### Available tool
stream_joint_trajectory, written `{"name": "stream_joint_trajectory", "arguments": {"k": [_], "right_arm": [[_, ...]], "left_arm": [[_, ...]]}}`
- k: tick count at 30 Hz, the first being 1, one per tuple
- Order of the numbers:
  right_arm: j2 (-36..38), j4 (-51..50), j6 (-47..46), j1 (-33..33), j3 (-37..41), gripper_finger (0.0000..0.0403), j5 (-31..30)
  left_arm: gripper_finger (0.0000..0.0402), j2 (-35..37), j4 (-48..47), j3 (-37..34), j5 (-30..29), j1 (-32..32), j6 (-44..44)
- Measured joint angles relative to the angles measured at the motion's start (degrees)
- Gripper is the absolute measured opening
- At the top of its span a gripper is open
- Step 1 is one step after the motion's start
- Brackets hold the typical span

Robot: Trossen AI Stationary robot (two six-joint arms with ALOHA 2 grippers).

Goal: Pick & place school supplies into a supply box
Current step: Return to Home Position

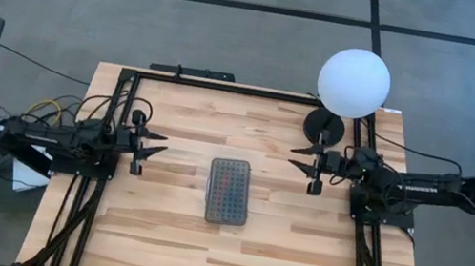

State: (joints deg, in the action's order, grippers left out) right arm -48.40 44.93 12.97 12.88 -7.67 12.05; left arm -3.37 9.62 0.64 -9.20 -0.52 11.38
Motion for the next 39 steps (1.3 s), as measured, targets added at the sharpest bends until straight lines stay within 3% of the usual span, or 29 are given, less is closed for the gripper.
{"name": "stream_joint_trajectory", "arguments": {"k": [5,13,19,23,28,31,36,39], "right_arm": [[-0.3,12.7,-2.5,1.6,7.2,0.0124,-1.7],[0.6,7.2,-2.9,1.8,7.2,0.0124,-1.7],[0.1,11.1,-0.5,1.8,7.3,0.0124,-4.6],[5.0,13.2,0.1,0.8,7.3,0.0124,-3.3],[12.0,3.6,0.4,-3.5,7.3,0.0124,-3.4],[16.4,-1.5,1.9,-8.1,7.3,0.0124,-8.0],[24.5,-7.7,5.2,-15.4,7.3,0.0124,-22.2],[30.1,-12.9,6.6,-18.2,7.3,0.0124,-24.6]], "left_arm": [[0.0112,3.4,-2.7,0.0,0.0,0.0,0.0],[0.0112,3.1,-6.4,0.0,0.4,0.0,1.3],[0.0112,3.3,-6.5,0.0,1.9,0.0,1.1],[0.0112,3.2,-6.6,0.0,1.6,0.0,1.0],[0.0112,3.2,-6.7,0.0,1.9,0.0,1.0],[0.0112,3.2,-6.7,0.0,1.4,0.0,1.0],[0.0112,3.2,-6.7,0.0,1.2,0.0,0.7],[0.0112,3.1,-6.7,0.0,1.2,0.0,-0.4]]}}
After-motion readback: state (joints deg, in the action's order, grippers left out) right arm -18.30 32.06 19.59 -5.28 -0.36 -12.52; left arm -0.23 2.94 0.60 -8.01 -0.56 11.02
